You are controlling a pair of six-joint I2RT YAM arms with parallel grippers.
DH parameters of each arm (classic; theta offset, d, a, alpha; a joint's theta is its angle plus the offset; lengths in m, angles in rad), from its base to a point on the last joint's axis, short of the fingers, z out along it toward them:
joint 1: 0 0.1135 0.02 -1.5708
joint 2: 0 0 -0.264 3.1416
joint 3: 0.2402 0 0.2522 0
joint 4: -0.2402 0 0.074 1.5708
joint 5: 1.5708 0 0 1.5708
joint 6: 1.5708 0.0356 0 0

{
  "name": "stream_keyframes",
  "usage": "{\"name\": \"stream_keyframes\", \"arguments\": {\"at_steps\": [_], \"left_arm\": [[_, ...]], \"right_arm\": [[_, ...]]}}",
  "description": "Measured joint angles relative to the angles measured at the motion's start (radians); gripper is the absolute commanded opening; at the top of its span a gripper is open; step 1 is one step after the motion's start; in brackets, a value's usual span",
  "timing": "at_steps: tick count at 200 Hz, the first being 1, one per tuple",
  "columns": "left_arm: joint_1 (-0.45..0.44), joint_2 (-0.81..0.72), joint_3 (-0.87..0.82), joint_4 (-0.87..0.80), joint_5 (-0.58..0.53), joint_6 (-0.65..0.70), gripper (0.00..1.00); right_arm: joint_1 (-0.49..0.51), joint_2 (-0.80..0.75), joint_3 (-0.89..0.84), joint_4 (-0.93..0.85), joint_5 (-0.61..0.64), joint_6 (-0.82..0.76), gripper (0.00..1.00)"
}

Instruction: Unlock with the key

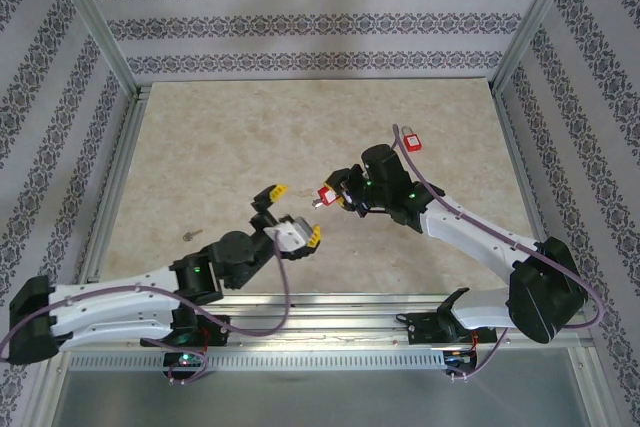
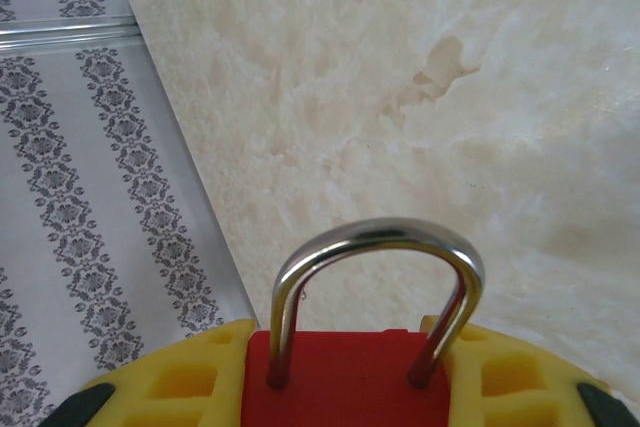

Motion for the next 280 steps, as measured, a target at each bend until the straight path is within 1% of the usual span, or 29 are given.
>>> {"name": "stream_keyframes", "arguments": {"at_steps": [15,31,49,59,78,100,119,137,172,194,208,232,245,257,280], "left_arm": [[0.048,-0.068,0.007,-0.075,0.032,-0.171,1.0],[0.14,-0.109,0.018,-0.147,0.101,-0.369,1.0],[0.262,-0.104,0.02,-0.187,0.227,-0.594,1.0],[0.302,-0.079,0.02,-0.189,0.29,-0.696,0.99],[0.315,-0.001,0.022,-0.182,0.399,-0.841,0.94],[0.314,0.114,0.023,-0.166,0.501,-0.945,0.93],[0.315,0.181,0.027,-0.132,0.56,-1.005,0.92],[0.315,0.224,0.036,-0.096,0.592,-1.045,0.92],[0.315,0.308,0.071,-0.027,0.615,-1.087,0.88],[0.319,0.371,0.089,0.013,0.615,-1.102,0.81],[0.325,0.401,0.091,0.037,0.614,-1.105,0.8],[0.336,0.438,0.096,0.065,0.602,-1.105,0.68],[0.342,0.451,0.098,0.087,0.6,-1.104,0.58],[0.347,0.463,0.103,0.105,0.598,-1.099,0.5],[0.358,0.476,0.103,0.129,0.594,-1.101,0.41]], "right_arm": [[0.0,0.0,0.0,0.0,0.0,-0.004,0.0],[0.0,0.0,0.0,0.0,0.0,-0.006,0.0],[0.0,0.0,0.0,0.0,0.0,-0.013,0.0],[0.0,0.0,0.0,0.0,0.0,-0.019,0.0],[0.0,0.0,0.0,0.0,0.0,-0.02,0.0],[0.0,0.0,0.0,0.0,0.0,-0.024,0.0],[0.001,0.0,0.0,0.0,0.0,-0.024,0.0],[0.001,0.0,0.0,0.0,0.0,-0.024,0.0],[0.008,0.0,0.0,0.007,0.001,-0.023,0.0],[0.023,0.0,0.0,0.007,0.001,-0.023,0.0],[0.027,0.0,0.0,0.008,0.0,-0.023,0.0],[0.032,0.0,0.0,0.019,0.001,-0.022,0.0],[0.036,0.0,0.0,0.025,0.001,-0.021,0.0],[0.038,0.001,0.0,0.03,0.001,-0.018,0.0],[0.045,0.001,0.0,0.034,0.001,-0.018,0.0]]}}
